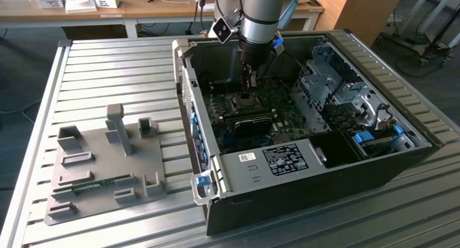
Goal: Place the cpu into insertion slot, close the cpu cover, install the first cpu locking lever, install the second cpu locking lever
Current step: 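Install the first cpu locking lever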
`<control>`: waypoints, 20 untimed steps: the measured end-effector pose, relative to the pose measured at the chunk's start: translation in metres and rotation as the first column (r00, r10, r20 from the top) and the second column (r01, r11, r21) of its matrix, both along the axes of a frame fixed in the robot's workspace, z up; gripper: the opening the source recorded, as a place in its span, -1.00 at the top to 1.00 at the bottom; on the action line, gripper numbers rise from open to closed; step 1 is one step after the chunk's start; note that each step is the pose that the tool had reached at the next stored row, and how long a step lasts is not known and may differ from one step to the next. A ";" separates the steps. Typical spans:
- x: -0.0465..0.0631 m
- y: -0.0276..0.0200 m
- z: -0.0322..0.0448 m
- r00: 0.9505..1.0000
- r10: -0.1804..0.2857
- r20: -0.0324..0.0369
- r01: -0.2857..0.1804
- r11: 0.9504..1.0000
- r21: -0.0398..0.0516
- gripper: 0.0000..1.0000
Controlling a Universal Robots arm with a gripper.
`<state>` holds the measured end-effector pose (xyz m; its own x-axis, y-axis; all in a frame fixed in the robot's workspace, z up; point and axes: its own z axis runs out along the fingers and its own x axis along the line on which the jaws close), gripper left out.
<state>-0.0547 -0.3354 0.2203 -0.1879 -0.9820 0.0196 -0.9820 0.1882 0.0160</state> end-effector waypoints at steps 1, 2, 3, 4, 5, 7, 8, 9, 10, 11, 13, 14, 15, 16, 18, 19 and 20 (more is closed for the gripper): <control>0.000 0.0000 0.0000 1.000 0.002 0.000 -0.002 1.000 0.000 0.79; 0.000 0.0000 0.0000 1.000 0.004 0.000 -0.004 1.000 0.000 0.79; 0.000 0.0000 0.0000 1.000 0.006 0.000 -0.006 1.000 0.000 0.79; 0.000 0.0000 0.0000 1.000 0.007 0.000 -0.007 1.000 0.000 0.79; 0.000 0.0000 0.0000 1.000 0.009 0.000 -0.009 1.000 0.000 0.79; 0.000 0.0000 0.0000 1.000 0.013 0.000 -0.013 1.000 0.000 0.79; 0.000 0.0000 0.0000 1.000 0.015 0.000 -0.015 1.000 0.000 0.79; 0.000 0.0000 0.0000 1.000 0.017 0.000 -0.017 1.000 0.000 0.79; 0.000 0.0000 0.0000 1.000 0.019 0.000 -0.019 1.000 0.000 0.79; 0.000 0.0000 0.0000 1.000 0.021 0.000 -0.021 1.000 0.000 0.79; 0.000 0.0000 0.0002 1.000 0.022 0.000 -0.022 1.000 0.000 0.79; 0.000 0.0000 0.0011 1.000 0.022 0.000 -0.022 1.000 0.000 0.79; 0.000 0.0000 0.0023 1.000 0.022 0.000 -0.022 1.000 0.000 0.79; 0.000 0.0000 0.0033 1.000 0.022 0.000 -0.022 1.000 0.000 0.79; 0.000 0.0000 0.0037 1.000 0.022 0.000 -0.022 1.000 0.000 0.79; 0.000 0.0000 0.0036 1.000 0.022 0.000 -0.022 1.000 0.000 0.79; 0.000 0.0000 0.0037 1.000 0.022 0.000 -0.022 1.000 0.000 0.79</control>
<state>-0.0547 -0.3354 0.2240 -0.1664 -0.9859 0.0194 -0.9859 0.1667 0.0159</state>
